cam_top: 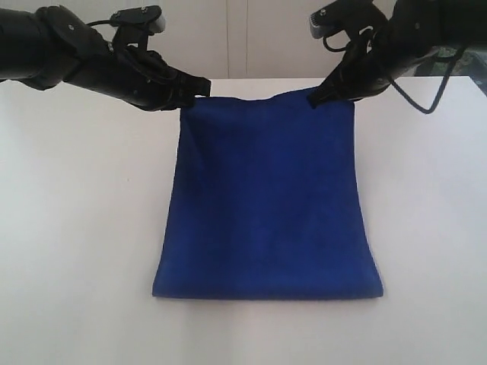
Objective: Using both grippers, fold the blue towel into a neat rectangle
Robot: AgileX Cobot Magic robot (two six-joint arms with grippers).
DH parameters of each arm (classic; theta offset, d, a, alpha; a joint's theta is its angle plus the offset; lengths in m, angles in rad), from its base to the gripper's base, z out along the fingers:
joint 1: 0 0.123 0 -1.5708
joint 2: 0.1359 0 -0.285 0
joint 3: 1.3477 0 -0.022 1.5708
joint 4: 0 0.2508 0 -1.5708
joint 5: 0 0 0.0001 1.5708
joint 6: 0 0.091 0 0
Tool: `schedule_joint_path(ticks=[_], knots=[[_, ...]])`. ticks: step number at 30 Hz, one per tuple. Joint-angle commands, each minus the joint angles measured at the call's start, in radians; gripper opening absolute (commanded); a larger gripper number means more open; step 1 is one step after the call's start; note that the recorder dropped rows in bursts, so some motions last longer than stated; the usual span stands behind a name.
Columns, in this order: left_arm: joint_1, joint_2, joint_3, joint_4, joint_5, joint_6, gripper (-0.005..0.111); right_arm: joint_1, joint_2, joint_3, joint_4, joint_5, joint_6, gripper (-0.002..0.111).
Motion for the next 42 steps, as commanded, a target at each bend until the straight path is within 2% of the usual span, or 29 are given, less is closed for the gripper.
schedule_joint_path(ticks=[1, 9, 23, 36, 42], knots=[[0.001, 0.048, -0.033, -0.018, -0.017, 0.004, 0.000, -0.010, 0.036, -0.015, -0.005, -0.056, 0.004, 0.000], [0.001, 0.134, -0.084, -0.003, -0.084, 0.050, 0.000, -0.011, 0.120, -0.015, -0.005, -0.148, 0.004, 0.000], [0.001, 0.239, -0.090, -0.003, -0.200, 0.075, 0.000, -0.012, 0.199, -0.015, -0.010, -0.250, 0.004, 0.000], [0.001, 0.281, -0.171, -0.001, -0.172, 0.075, 0.000, -0.030, 0.224, -0.040, -0.012, -0.283, 0.004, 0.000], [0.001, 0.312, -0.171, 0.000, -0.213, 0.075, 0.000, -0.031, 0.273, -0.040, -0.012, -0.330, 0.004, 0.000]])
